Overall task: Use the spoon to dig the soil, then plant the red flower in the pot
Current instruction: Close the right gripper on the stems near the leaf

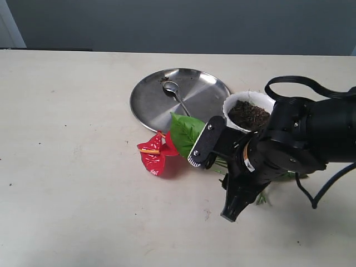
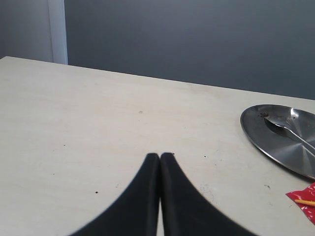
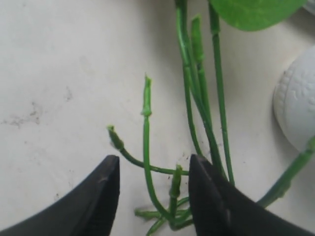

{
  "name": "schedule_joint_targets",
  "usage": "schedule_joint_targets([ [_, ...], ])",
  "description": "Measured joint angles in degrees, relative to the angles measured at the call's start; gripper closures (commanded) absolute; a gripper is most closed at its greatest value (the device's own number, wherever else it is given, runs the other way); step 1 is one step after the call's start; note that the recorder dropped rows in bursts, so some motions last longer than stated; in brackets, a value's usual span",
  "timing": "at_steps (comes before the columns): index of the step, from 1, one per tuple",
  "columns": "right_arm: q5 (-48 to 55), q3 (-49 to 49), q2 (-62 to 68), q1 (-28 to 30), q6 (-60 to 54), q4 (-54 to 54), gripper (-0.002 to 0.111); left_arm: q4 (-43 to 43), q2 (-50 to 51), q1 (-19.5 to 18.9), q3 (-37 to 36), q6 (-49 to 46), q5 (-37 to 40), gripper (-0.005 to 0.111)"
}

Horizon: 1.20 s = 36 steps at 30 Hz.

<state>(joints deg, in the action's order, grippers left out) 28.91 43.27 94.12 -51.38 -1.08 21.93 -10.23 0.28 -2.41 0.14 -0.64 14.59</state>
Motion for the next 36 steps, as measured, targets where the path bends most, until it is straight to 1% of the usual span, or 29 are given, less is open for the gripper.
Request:
schedule_joint_targets([
  [11, -5.47, 0.00, -1.94, 0.00, 2.22, 3.07, 0.064, 0.00, 0.00, 0.00, 0.00, 0.00, 0.00, 0.106],
  [13, -6.20, 0.00, -1.31, 0.00, 2.44, 4.22, 0.061, 0.00, 0.00, 0.00, 0.00, 0.00, 0.00, 0.106],
  [14, -6.18, 0.00, -0.70, 0.00, 2.77, 4.80, 0.056, 0.00, 0.00, 0.00, 0.00, 0.00, 0.00, 0.106],
  [16, -6.07, 0.00, 0.55, 0.00, 3.94, 7.34, 0.052, 0.00, 0.00, 0.00, 0.00, 0.00, 0.00, 0.106],
  [22, -8.34, 0.00, 0.97, 0.00, 7.01, 11.89, 0.052, 0.00, 0.00, 0.00, 0.00, 0.00, 0.00, 0.106],
  [25, -8.59, 0.43, 3.36, 0.00, 8.16, 12.97, 0.052, 0.00, 0.00, 0.00, 0.00, 0.00, 0.00, 0.106],
  [28, -7.20, 3.07, 7.03, 0.00, 8.53, 13.09, 0.052, 0.00, 0.00, 0.00, 0.00, 0.00, 0.00, 0.106],
  [30, -6.91, 4.60, 8.51, 0.00, 8.76, 12.82, 0.054, 0.00, 0.00, 0.00, 0.00, 0.00, 0.00, 0.106],
  [33, -6.91, 5.40, 9.72, 0.00, 8.88, 12.44, 0.059, 0.00, 0.00, 0.00, 0.00, 0.00, 0.00, 0.106],
  [35, -6.57, 5.53, 10.36, 0.00, 8.96, 11.89, 0.070, 0.00, 0.00, 0.00, 0.00, 0.00, 0.00, 0.106],
  [36, -6.32, 5.53, 10.54, 0.00, 8.96, 11.61, 0.078, 0.00, 0.00, 0.00, 0.00, 0.00, 0.00, 0.106],
])
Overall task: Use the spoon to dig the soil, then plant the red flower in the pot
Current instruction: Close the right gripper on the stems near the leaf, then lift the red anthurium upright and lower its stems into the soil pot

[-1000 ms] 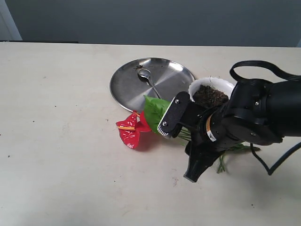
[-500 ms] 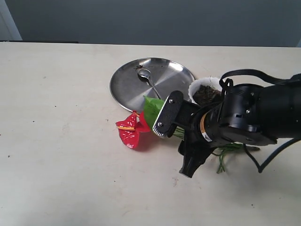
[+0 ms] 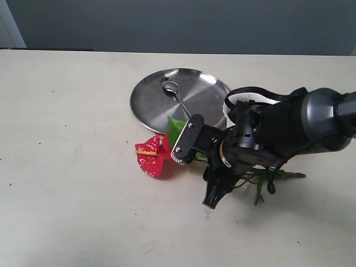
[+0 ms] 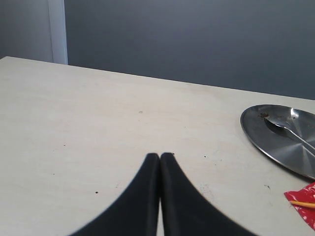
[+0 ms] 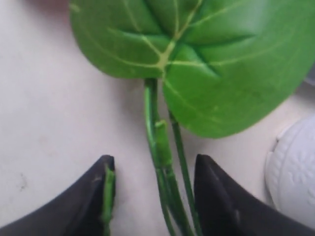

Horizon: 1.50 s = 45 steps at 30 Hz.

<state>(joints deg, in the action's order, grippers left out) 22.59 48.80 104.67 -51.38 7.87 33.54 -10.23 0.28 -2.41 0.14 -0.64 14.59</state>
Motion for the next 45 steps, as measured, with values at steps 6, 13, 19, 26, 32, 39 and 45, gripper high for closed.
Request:
schedule_joint_targets([
  [6, 0.59, 0.04, 0.76, 0.00, -0.20, -1.14, 0.107, 0.00, 0.00, 0.00, 0.00, 0.00, 0.00, 0.106],
  [13, 1.29, 0.14, -1.26, 0.00, -0.30, -2.20, 0.107, 0.00, 0.00, 0.00, 0.00, 0.00, 0.00, 0.106],
  [19, 1.37, 0.14, -6.97, 0.00, 0.41, -5.20, 0.107, 0.00, 0.00, 0.00, 0.00, 0.00, 0.00, 0.106],
  [26, 0.33, 0.14, -14.49, 0.00, 2.41, -5.87, 0.107, 0.00, 0.00, 0.00, 0.00, 0.00, 0.00, 0.106],
  [32, -2.00, 0.14, -20.36, 0.00, 5.11, -5.78, 0.107, 0.00, 0.00, 0.00, 0.00, 0.00, 0.00, 0.106],
  [39, -5.29, 0.14, -25.95, 0.00, 11.94, -0.59, 0.107, 0.00, 0.00, 0.00, 0.00, 0.00, 0.00, 0.106],
  [45, -7.60, -1.09, -30.31, 3.02, 32.41, 17.16, 0.107, 0.00, 0.00, 0.00, 0.00, 0.00, 0.00, 0.106],
])
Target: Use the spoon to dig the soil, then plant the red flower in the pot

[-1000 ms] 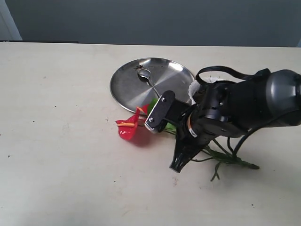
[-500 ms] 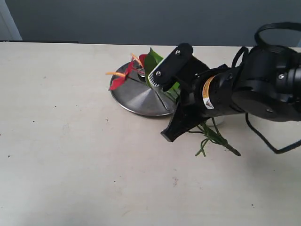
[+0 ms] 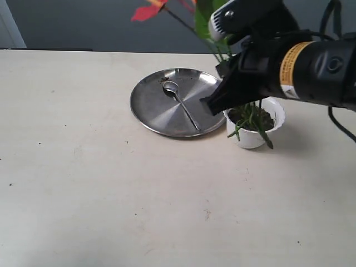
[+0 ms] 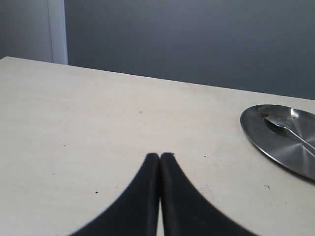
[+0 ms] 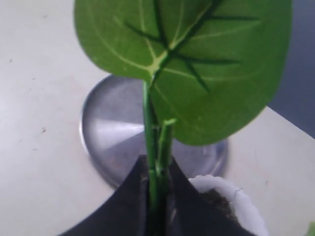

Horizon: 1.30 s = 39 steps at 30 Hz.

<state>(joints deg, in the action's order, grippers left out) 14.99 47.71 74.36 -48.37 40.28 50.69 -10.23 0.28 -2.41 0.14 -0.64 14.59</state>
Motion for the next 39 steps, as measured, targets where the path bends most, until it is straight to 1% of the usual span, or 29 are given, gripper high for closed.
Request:
schedule_joint_targets([
  [3, -3.55, -2.76, -2.02, 4.61, 10.30, 8.63, 0.107, 0.00, 0.00, 0.00, 0.00, 0.00, 0.00, 0.106],
  [5, -8.69, -4.75, -3.01, 8.56, 16.53, 13.32, 0.107, 0.00, 0.00, 0.00, 0.00, 0.00, 0.00, 0.106],
  [7, -14.58, -5.62, -3.36, 12.64, 19.77, 15.20, 0.107, 0.00, 0.00, 0.00, 0.00, 0.00, 0.00, 0.106],
  [9, -19.81, -5.74, -3.25, 16.33, 20.21, 14.82, 0.107, 0.00, 0.00, 0.00, 0.00, 0.00, 0.00, 0.106],
  [12, -28.31, -6.22, -2.97, 22.36, 14.87, 7.42, 0.107, 0.00, 0.00, 0.00, 0.00, 0.00, 0.00, 0.106],
  [14, -34.96, -6.94, -2.27, 25.80, 7.00, -1.76, 0.107, 0.00, 0.00, 0.00, 0.00, 0.00, 0.00, 0.106],
  [16, -38.87, -7.28, -1.21, 27.65, -0.33, -9.43, 0.107, 0.00, 0.00, 0.00, 0.00, 0.00, 0.00, 0.106],
  [19, -42.70, -7.28, 1.60, 28.63, -6.52, -16.47, 0.107, 0.00, 0.00, 0.00, 0.00, 0.00, 0.00, 0.106],
  [24, -49.70, -7.28, 9.32, 28.67, -9.91, -20.14, 0.107, 0.00, 0.00, 0.00, 0.00, 0.00, 0.00, 0.106],
  [26, -51.04, -7.28, 11.56, 28.67, -12.36, -22.44, 0.107, 0.00, 0.00, 0.00, 0.00, 0.00, 0.00, 0.106],
  [29, -50.94, -7.28, 13.78, 28.67, -15.58, -25.65, 0.107, 0.00, 0.00, 0.00, 0.00, 0.00, 0.00, 0.106],
  [39, -50.80, -7.28, 18.49, 28.67, -17.18, -26.49, 0.107, 0.00, 0.00, 0.00, 0.00, 0.00, 0.00, 0.106],
])
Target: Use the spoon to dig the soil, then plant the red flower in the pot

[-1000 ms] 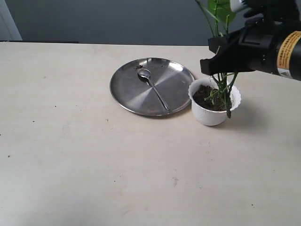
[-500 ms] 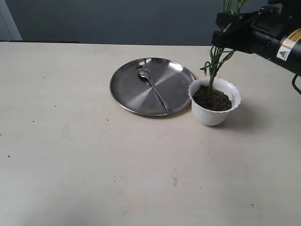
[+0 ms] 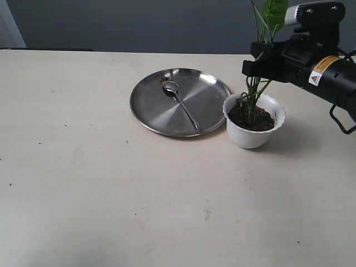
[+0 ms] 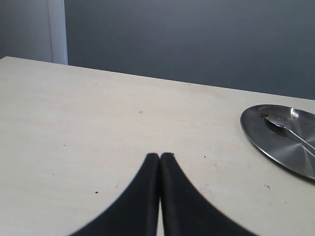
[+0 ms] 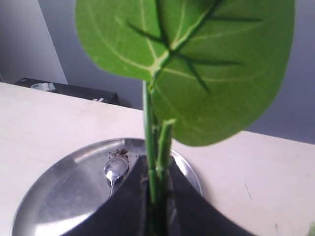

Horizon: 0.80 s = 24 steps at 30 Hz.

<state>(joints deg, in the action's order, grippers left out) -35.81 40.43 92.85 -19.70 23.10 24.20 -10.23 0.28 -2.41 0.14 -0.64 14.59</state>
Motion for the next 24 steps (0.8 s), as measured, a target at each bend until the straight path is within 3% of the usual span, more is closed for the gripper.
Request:
schedule_joint_targets([
  [24, 1.31, -0.14, 4.67, 0.00, -3.93, -8.58, 0.107, 0.00, 0.00, 0.00, 0.00, 0.00, 0.00, 0.106],
])
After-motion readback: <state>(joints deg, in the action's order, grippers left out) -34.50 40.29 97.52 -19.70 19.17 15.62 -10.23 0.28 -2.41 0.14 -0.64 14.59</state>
